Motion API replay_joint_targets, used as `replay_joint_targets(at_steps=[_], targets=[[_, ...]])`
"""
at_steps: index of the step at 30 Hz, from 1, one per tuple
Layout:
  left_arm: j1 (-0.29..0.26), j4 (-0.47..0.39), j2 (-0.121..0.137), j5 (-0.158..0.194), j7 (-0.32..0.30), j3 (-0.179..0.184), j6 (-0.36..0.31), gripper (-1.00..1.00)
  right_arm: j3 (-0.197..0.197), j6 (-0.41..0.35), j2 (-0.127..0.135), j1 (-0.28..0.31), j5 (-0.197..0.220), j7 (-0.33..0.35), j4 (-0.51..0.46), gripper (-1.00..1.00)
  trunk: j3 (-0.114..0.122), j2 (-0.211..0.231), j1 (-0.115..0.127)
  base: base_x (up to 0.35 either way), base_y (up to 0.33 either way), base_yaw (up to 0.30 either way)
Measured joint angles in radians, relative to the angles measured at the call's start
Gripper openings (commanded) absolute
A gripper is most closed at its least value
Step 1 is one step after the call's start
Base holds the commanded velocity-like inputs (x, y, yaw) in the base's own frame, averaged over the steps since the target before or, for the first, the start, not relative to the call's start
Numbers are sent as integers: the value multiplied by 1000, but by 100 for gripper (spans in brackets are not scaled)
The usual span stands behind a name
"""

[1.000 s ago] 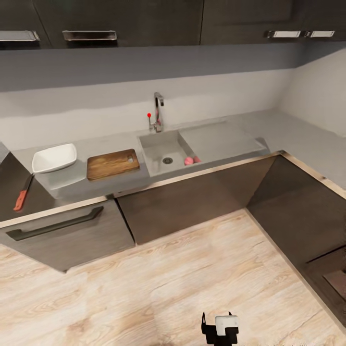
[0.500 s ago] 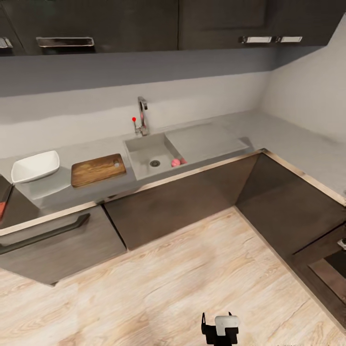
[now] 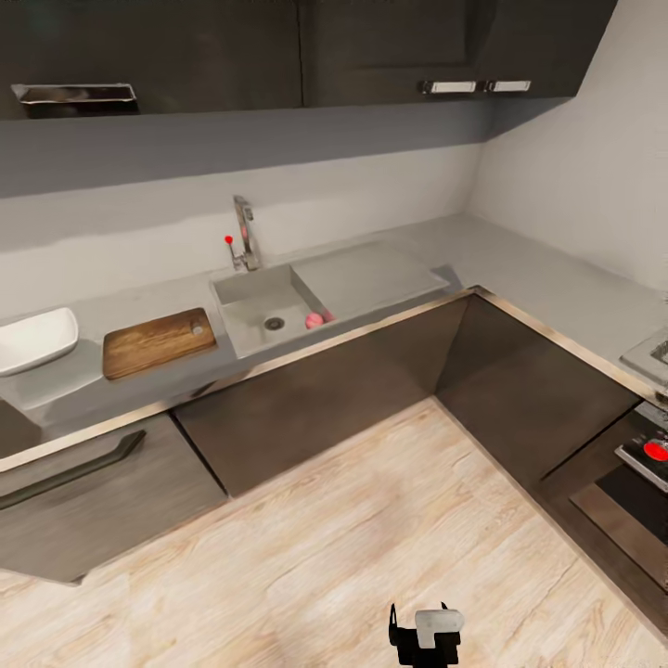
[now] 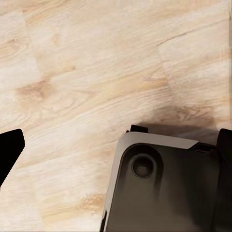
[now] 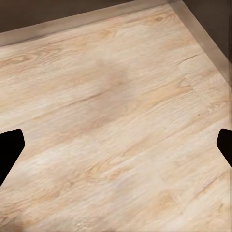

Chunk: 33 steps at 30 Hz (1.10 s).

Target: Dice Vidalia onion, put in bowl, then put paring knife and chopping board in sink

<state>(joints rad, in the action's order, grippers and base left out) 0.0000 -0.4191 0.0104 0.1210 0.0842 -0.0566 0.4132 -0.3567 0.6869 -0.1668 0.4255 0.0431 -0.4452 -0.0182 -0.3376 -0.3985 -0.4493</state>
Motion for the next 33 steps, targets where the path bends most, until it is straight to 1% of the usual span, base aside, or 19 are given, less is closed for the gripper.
replay_joint_targets(at_steps=[6,20,33], targets=[[0,1,0,0,0,0,0,100,0,0,0,0,0,0,0,100,7,0,0,170,108,-179],[0,1,0,-1,-3,2,0,100,0,0,0,0,0,0,0,100,22,0,0,236,182,-179],[0,1,-2,-2,-3,3,0,100,0,0,0,0,0,0,0,100,37,0,0,27,17,-179]])
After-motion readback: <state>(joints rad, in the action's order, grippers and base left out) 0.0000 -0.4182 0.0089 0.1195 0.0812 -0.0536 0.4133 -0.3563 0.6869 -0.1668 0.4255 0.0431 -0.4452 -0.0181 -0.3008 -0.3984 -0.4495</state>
